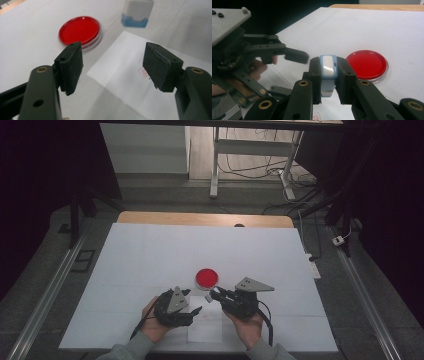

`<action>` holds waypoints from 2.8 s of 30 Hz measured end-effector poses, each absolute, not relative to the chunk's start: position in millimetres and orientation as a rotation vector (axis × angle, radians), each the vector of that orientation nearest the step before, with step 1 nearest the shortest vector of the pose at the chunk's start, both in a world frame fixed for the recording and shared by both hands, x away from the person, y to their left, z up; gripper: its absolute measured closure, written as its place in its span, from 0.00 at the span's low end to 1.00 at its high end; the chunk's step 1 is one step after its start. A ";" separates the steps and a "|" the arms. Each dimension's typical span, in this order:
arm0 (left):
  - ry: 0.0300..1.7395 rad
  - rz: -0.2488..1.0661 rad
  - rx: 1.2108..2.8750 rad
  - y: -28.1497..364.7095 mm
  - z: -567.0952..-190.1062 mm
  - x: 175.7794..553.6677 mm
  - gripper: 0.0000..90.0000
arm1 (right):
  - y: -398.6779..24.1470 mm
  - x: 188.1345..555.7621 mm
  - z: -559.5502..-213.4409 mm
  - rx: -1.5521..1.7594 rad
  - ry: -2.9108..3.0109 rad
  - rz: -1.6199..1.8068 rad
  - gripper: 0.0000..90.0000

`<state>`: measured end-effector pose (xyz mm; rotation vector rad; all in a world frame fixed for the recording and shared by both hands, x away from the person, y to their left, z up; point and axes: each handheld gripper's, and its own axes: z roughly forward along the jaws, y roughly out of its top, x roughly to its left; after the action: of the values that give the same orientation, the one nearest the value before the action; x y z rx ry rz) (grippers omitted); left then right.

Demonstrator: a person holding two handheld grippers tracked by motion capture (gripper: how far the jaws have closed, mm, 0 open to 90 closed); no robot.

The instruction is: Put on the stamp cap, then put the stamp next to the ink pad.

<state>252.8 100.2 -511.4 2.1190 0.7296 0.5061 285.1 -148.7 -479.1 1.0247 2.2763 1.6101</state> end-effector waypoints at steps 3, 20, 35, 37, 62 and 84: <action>0.755 0.495 2.102 112.9 -510.3 251.1 0.36 | -150.3 285.5 -478.6 1.016 2.275 1.603 0.84; 0.855 0.474 2.030 162.6 -506.1 240.3 0.38 | -162.7 290.2 -476.1 1.011 2.249 1.604 0.84; 0.936 0.487 1.998 202.1 -508.9 228.1 0.39 | -171.9 293.9 -473.5 1.003 2.227 1.589 0.84; 0.945 0.483 1.997 205.3 -509.6 227.7 0.39 | -172.9 294.3 -472.9 1.002 2.224 1.588 0.84; 0.963 0.475 1.999 209.2 -510.7 230.7 0.39 | -183.4 304.7 -470.8 1.014 2.177 1.555 0.84; 0.975 0.461 2.005 209.5 -511.5 232.8 0.37 | -189.9 330.1 -473.4 0.978 2.183 1.469 0.84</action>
<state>232.8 209.5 -511.5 2.0050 0.9747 0.4612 330.1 -189.9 -473.4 0.9784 2.1834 1.4692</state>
